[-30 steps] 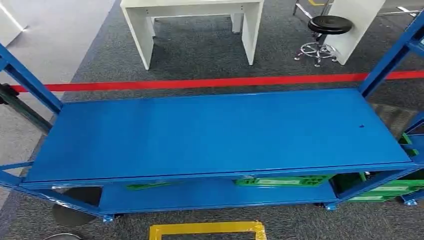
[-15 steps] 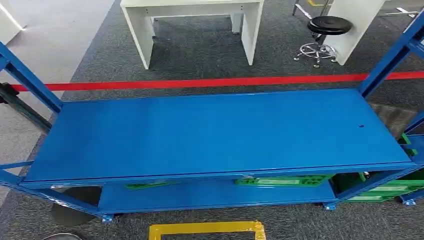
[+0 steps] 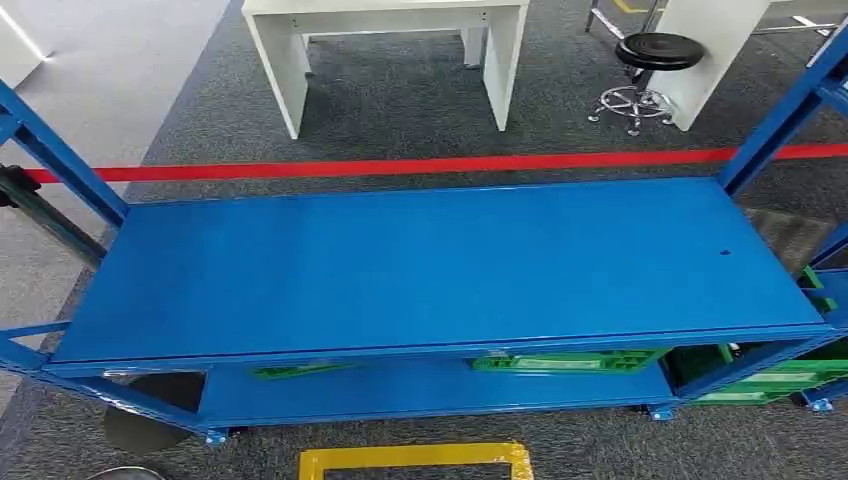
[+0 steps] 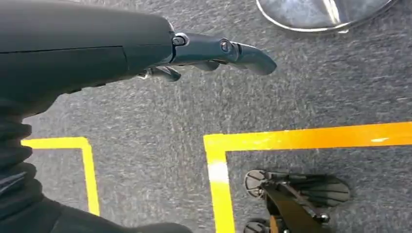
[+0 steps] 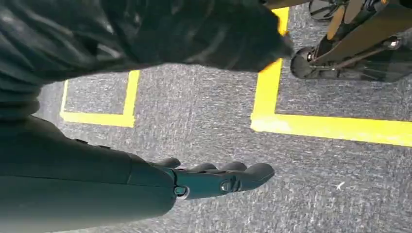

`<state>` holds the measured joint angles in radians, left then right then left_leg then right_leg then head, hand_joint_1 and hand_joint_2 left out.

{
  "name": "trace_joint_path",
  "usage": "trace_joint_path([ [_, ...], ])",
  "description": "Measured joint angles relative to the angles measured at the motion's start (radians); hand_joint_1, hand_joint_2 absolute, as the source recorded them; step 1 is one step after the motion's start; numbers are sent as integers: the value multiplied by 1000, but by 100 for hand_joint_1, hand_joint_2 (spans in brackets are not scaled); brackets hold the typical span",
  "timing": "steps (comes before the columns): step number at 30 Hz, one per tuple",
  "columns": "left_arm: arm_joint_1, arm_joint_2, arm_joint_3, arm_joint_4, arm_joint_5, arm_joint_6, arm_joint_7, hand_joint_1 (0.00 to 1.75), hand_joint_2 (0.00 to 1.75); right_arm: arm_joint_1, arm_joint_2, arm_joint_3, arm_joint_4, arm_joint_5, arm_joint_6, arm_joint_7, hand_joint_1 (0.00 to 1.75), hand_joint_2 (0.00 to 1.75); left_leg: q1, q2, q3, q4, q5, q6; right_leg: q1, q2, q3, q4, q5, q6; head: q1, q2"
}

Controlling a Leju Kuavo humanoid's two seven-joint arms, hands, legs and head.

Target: Take the parts from the cabinet and place them on the table.

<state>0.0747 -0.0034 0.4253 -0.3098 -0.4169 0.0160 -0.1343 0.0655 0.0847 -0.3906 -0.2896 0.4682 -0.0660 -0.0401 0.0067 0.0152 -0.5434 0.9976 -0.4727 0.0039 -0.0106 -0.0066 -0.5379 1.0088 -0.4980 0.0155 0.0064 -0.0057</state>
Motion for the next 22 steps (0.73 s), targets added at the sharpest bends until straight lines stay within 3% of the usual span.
trace_joint_path([
  [15,46,0,-277,-43,297,-7,92,0,0,53,-46,250,-60,-328,44,28,0,0,0,0,0,0,0,1,0,0,-1,0,0,0,0,0],
  [22,61,0,-365,-57,408,-16,127,0,0,69,-61,331,-79,-457,63,35,0,0,0,0,0,0,-1,1,0,0,-2,0,0,0,0,0],
])
